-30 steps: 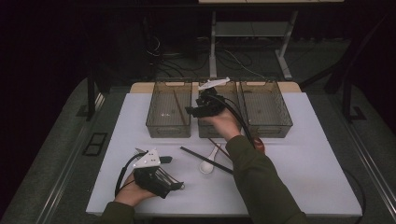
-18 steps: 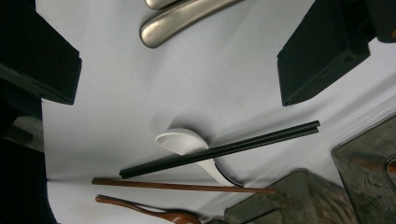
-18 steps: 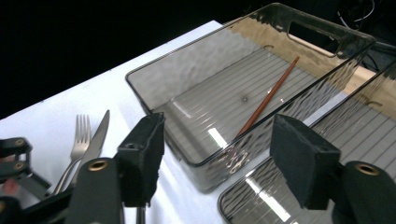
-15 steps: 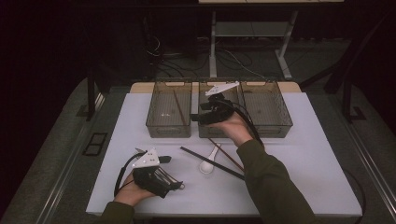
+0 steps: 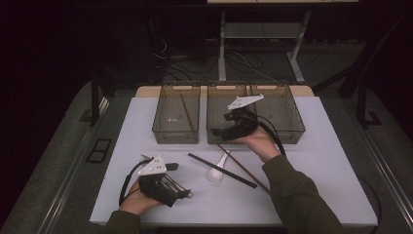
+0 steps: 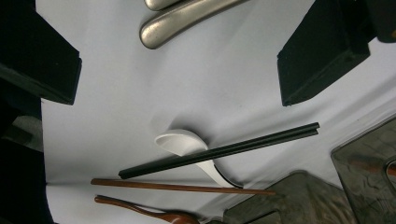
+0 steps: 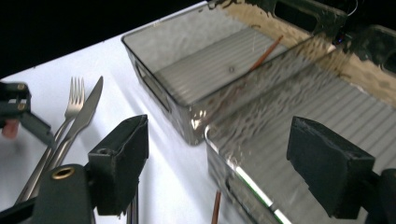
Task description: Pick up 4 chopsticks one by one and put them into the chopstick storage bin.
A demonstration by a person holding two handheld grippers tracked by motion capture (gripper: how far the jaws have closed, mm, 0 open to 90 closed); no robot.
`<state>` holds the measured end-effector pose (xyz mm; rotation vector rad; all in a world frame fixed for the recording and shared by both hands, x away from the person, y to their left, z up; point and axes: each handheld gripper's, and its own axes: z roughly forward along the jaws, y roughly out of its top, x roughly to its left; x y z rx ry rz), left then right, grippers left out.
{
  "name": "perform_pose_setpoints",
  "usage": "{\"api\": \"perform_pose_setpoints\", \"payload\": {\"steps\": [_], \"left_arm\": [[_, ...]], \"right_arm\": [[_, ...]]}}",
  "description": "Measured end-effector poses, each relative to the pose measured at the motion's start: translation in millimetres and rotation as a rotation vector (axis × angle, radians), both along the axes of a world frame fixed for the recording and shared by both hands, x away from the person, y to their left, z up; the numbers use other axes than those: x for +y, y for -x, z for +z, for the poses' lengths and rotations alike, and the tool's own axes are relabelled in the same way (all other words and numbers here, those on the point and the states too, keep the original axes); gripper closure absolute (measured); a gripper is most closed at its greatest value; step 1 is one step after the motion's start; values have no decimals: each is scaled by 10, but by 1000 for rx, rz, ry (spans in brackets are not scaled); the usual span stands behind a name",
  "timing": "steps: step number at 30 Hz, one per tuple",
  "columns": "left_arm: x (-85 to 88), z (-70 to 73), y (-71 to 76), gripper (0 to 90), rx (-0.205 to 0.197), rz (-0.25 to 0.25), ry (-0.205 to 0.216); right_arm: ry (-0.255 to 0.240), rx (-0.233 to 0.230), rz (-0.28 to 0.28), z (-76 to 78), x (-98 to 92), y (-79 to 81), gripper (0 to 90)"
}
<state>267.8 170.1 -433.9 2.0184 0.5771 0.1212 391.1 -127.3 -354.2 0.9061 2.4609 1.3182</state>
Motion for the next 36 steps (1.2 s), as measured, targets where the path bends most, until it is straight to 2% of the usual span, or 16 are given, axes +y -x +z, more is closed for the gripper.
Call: {"api": "perform_pose_setpoints", "payload": {"steps": [9, 12, 20, 26, 36], "left_arm": [[-8, -1, 4, 0, -4, 0, -8], [-8, -2, 5, 0, -4, 2, -9], [-4, -7, 8, 0, 0, 10, -7], [0, -6, 5, 0, -1, 4, -20], [3, 0, 12, 0, -9, 4, -24]], "right_arm": [[47, 13, -12, -153, -276, 209, 229], [46, 24, -14, -191, -350, 273, 238], [80, 43, -31, -326, -536, 460, 258], [78, 64, -24, -415, -689, 614, 290], [80, 90, -51, -502, -924, 847, 363]]}}
